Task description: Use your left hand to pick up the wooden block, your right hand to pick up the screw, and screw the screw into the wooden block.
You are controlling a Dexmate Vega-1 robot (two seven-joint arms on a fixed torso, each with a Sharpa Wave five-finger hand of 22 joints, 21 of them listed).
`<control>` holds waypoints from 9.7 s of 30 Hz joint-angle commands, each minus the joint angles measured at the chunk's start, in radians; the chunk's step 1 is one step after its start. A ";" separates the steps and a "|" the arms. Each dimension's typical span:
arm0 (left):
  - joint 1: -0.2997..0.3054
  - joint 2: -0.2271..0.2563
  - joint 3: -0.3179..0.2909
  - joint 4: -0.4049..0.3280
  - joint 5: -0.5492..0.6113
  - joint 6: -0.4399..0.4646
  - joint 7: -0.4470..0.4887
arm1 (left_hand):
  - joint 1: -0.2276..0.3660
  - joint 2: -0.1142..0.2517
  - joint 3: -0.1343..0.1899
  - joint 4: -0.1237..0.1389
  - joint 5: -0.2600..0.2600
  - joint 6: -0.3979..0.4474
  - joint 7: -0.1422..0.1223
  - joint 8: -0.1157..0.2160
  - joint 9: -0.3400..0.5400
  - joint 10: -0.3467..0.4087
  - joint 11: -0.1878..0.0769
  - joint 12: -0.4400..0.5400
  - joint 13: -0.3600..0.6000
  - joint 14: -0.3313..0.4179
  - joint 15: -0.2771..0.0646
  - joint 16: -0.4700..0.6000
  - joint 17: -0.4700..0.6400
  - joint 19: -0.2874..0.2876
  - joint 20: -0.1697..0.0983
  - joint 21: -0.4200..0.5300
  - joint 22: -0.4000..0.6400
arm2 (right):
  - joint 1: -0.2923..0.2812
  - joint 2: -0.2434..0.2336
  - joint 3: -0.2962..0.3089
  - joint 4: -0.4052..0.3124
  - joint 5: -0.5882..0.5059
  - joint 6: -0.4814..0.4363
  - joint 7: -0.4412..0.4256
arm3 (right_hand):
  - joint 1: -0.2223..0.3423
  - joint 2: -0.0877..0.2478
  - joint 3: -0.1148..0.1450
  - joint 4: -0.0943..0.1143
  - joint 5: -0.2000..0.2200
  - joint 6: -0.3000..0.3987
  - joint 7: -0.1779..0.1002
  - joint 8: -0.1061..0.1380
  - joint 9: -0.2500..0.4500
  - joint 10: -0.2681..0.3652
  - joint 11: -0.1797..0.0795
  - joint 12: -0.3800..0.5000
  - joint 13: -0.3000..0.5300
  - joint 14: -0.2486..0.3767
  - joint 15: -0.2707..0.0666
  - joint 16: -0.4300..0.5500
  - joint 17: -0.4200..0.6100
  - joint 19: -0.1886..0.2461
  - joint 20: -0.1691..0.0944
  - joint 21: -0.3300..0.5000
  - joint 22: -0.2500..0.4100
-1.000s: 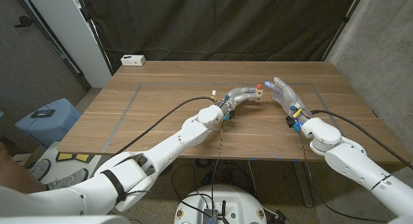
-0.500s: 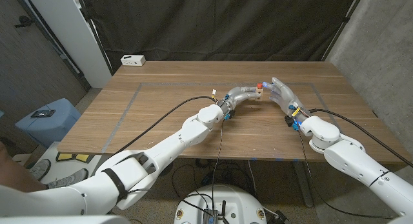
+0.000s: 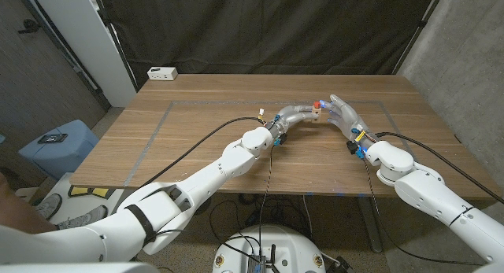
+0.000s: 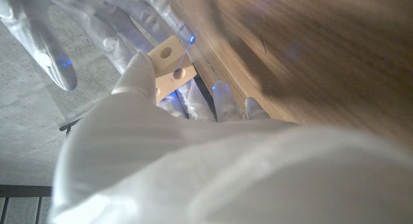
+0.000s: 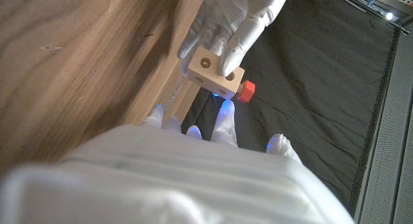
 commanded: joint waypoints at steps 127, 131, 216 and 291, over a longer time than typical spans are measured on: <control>0.042 0.034 -0.001 -0.089 -0.003 0.037 0.019 | 0.068 0.011 0.023 -0.010 0.006 -0.035 0.025 0.006 0.001 -0.038 -0.006 0.023 0.005 -0.015 -0.064 -0.009 -0.002 0.000 0.004 0.006 0.004 | -0.087 0.026 0.048 -0.049 -0.044 0.057 -0.104 | 0.067 0.021 0.045 -0.056 0.006 0.340 0.106 0.001 0.005 0.118 -0.021 0.003 -0.004 -0.055 -0.023 0.011 -0.016 0.116 -0.034 0.014 -0.003; 0.053 0.046 -0.003 -0.119 0.002 0.044 0.032 | 0.067 0.009 0.023 -0.010 0.005 -0.031 0.025 0.008 0.001 -0.035 -0.005 0.025 0.006 -0.014 -0.065 -0.010 -0.002 0.000 0.003 0.006 0.004 | -0.084 0.032 0.045 -0.041 -0.052 0.068 -0.103 | 0.067 0.021 0.044 -0.057 0.006 0.323 0.097 -0.004 0.005 0.113 -0.019 0.000 -0.004 -0.055 -0.021 0.010 -0.015 0.117 -0.035 0.013 -0.003; 0.103 0.111 -0.004 -0.253 0.005 0.109 0.050 | 0.077 0.002 0.045 -0.008 0.002 -0.038 0.025 0.003 0.000 -0.040 -0.005 0.029 0.009 -0.015 -0.063 -0.015 -0.001 -0.001 0.003 0.006 0.004 | -0.055 0.081 -0.014 0.011 -0.060 0.133 -0.058 | 0.041 0.026 0.030 -0.048 0.012 0.291 0.084 0.041 0.001 0.030 -0.071 0.012 -0.004 -0.102 -0.034 0.005 -0.014 0.074 -0.030 0.008 -0.002; 0.078 0.079 0.001 -0.186 -0.004 0.092 0.037 | 0.067 0.010 0.043 -0.001 0.005 -0.048 0.025 0.001 0.001 -0.050 -0.005 0.027 0.008 -0.019 -0.063 -0.011 0.003 -0.001 0.007 0.006 0.004 | -0.131 0.059 0.031 -0.032 -0.034 0.137 -0.079 | 0.075 0.037 0.049 -0.074 0.014 0.593 0.166 0.056 0.003 0.187 -0.102 0.015 -0.006 -0.013 -0.065 0.013 -0.018 0.180 -0.056 0.011 -0.003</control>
